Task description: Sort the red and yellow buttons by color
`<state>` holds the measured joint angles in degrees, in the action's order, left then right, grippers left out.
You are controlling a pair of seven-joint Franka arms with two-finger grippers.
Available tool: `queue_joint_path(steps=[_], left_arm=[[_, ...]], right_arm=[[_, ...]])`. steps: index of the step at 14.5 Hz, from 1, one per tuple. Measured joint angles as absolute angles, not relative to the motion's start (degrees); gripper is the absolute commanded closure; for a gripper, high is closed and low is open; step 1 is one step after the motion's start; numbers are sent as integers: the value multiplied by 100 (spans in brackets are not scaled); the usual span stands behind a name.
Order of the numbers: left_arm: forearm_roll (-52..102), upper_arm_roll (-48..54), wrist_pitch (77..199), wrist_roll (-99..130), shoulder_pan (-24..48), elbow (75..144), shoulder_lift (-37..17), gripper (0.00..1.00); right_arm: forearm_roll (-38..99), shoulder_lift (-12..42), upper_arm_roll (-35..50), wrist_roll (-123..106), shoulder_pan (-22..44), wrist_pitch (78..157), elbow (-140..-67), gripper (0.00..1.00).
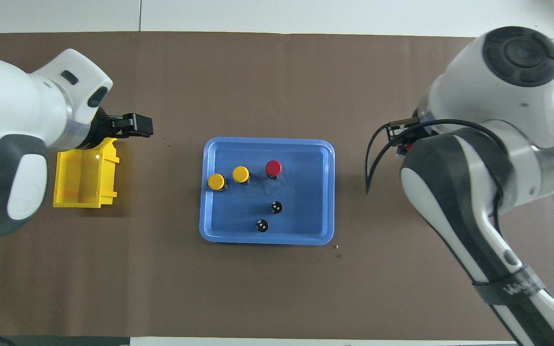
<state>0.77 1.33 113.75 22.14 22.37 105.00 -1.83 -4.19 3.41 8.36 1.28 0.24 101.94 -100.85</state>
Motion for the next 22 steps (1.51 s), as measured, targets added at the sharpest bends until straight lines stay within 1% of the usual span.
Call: queue_joint_path(steps=[2, 5, 6, 8, 11, 14, 17, 18, 19, 20, 21, 22], left_arm=[[77, 144, 11822, 2514, 2669, 10782, -542, 25], [77, 150, 12518, 2606, 3038, 11194, -949, 27], [77, 149, 12625, 2606, 3087, 11258, -1042, 27], [77, 147, 12644, 2606, 3122, 11295, -1100, 27], [77, 148, 12626, 2606, 3159, 11362, -1085, 27], [77, 147, 12626, 2606, 3199, 11461, -1068, 27], [77, 147, 12626, 2618, 3199, 11542, -1051, 28], [77, 147, 12626, 2637, 3201, 11551, -1047, 45], [77, 147, 12627, 2669, 3210, 11556, -1041, 79], [77, 147, 12630, 2758, 3222, 11559, -1034, 95], [77, 147, 12635, 2880, 3240, 11560, -1029, 99], [77, 147, 12649, 2988, 3268, 11560, -1026, 99]], right_arm=[[-237, -79, 820, -767, -687, 10419, -10711, 83], [-184, -352, 810, -1464, -1222, 11452, -11824, 83], [-184, -412, 809, -1518, -1269, 11770, -12162, 83], [-184, -499, 811, -1519, -1284, 12106, -12569, 83], [-97, -539, 808, -1519, -1361, 12608, -12937, 83], [-34, -469, 809, -1519, -1378, 13214, -13343, 83], [-34, -450, 808, -1589, -1399, 13397, -13629, 83], [-33, -451, 808, -1675, -1430, 13399, -13650, 83], [-33, -453, 807, -1764, -1470, 13399, -13661, 82], [-33, -454, 807, -1813, -1499, 13399, -13674, 80], [-33, -455, 807, -1830, -1515, 13399, -13686, 72], [-33, -457, 807, -1832, -1519, 13399, -13699, 55]])
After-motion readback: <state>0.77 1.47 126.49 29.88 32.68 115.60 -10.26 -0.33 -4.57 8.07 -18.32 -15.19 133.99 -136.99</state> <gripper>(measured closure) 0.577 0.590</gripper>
